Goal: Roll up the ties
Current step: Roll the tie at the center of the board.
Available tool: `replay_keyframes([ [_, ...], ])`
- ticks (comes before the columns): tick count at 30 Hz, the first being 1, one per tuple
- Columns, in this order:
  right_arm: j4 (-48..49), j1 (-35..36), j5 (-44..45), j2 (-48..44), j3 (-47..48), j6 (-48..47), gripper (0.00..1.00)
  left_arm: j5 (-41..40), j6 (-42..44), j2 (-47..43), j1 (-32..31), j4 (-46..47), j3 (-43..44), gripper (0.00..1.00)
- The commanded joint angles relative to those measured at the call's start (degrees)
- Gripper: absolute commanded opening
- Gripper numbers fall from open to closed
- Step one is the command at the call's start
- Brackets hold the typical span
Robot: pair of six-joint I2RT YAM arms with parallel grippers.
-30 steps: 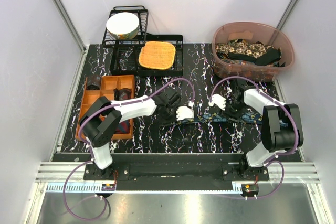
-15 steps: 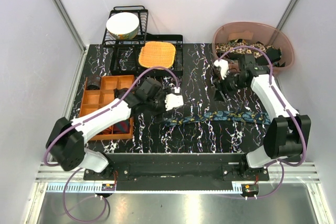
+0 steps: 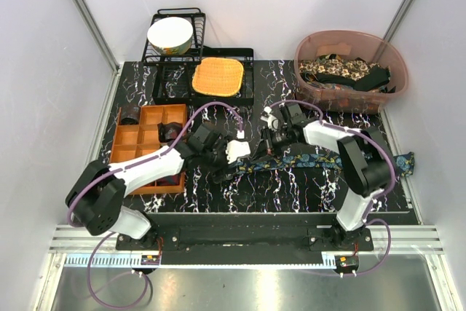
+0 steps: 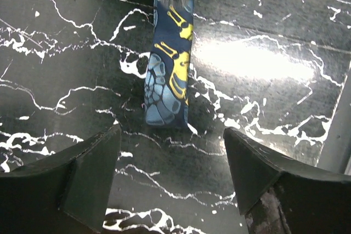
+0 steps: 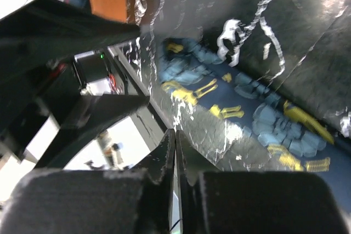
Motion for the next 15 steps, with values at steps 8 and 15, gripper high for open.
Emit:
replay_keyframes([
  [8,14.1,3.1,1.1,9.6,-0.5,12.4,0.01,1.4,1.3,8.1,0.7,-3.5,7.4,0.74],
  [15,10.5,2.8,3.1,12.5,-0.8,9.0,0.0,-0.8,1.8,10.9,0.4,-5.1,9.3,0.7],
])
